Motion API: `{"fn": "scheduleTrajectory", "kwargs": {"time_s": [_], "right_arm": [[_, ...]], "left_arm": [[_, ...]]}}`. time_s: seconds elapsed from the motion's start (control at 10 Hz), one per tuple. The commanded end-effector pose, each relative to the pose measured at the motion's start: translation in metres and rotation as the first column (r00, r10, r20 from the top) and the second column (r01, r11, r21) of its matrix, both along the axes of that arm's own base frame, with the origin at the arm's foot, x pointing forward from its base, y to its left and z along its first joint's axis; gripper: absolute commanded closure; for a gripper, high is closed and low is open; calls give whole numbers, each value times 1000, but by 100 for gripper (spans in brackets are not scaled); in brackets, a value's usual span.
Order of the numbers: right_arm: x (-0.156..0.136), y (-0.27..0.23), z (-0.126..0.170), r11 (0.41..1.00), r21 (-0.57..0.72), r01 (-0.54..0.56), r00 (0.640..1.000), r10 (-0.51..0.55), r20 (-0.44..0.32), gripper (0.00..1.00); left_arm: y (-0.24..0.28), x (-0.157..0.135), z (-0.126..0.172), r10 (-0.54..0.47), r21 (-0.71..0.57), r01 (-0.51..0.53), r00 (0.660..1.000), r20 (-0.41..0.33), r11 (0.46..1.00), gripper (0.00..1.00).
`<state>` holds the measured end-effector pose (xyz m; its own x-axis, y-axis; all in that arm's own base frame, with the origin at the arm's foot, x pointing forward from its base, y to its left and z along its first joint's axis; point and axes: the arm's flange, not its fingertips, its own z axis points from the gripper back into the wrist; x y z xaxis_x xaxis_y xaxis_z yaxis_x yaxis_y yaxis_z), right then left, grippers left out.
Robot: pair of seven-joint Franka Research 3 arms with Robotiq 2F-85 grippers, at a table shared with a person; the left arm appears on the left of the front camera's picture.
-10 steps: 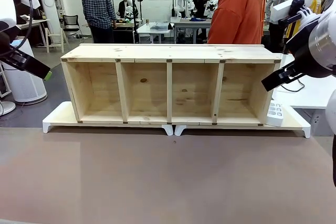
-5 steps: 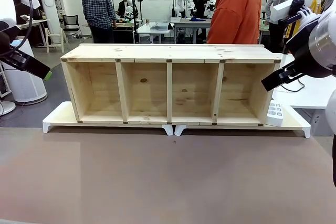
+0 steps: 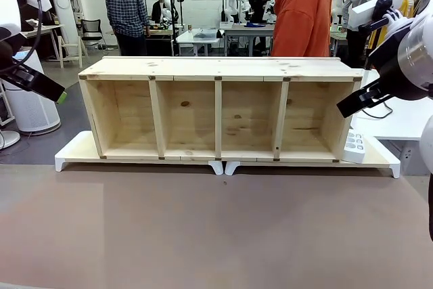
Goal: Perform cable management.
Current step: When the cord part of the Power Cable appears at the lower middle area of the table and stops, grasp the cord part of the Power Cable.
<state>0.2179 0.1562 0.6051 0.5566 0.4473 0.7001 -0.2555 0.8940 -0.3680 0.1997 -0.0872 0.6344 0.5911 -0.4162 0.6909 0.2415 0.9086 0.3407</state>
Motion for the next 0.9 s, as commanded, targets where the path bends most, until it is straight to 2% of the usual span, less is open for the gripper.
{"fn": "scheduleTrajectory", "kwargs": {"time_s": [0.0, 0.8], "right_arm": [[3, 2, 0, 1000, -1, -12, 1000, 12, 7, 0], [3, 2, 0, 1000, -1, -12, 1000, 12, 7, 0]], "left_arm": [[-2, 1, 0, 1, -6, -1, 1000, 3, 1000, 0], [-2, 1, 0, 1, -6, -1, 1000, 3, 1000, 0]]}}
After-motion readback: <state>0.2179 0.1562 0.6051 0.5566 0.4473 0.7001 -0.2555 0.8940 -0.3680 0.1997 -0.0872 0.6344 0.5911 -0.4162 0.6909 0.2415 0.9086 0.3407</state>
